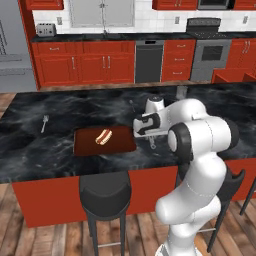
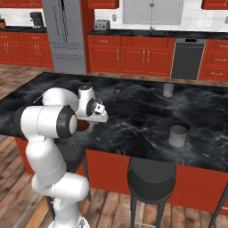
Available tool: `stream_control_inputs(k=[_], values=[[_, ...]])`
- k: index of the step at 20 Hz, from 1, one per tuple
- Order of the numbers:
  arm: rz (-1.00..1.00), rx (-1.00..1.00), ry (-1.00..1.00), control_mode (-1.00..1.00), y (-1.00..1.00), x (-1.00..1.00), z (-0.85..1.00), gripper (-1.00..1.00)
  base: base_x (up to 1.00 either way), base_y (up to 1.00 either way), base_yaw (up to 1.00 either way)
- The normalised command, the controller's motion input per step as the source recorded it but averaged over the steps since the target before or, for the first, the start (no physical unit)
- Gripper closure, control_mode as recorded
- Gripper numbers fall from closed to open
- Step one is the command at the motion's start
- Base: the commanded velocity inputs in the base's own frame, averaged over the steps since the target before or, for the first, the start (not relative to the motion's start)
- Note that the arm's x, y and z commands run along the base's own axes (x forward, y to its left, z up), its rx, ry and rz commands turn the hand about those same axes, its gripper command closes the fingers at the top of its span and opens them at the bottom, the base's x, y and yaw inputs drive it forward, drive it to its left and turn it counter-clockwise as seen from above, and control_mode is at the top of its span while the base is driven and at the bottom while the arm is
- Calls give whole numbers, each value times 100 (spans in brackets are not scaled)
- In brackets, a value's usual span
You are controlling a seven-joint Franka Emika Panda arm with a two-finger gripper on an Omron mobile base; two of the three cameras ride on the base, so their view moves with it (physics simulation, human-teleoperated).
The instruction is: Take the tongs from the drawer on the left and place them on the dining counter next to the tray containing the hot dog.
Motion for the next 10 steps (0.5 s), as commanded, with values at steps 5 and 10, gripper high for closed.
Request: stream_control_inputs(k=[5,10], values=[[0,0,0,-100,0,3,-16,100,0,0,0],[0,0,0,-100,0,0,-14,100,0,0,0]])
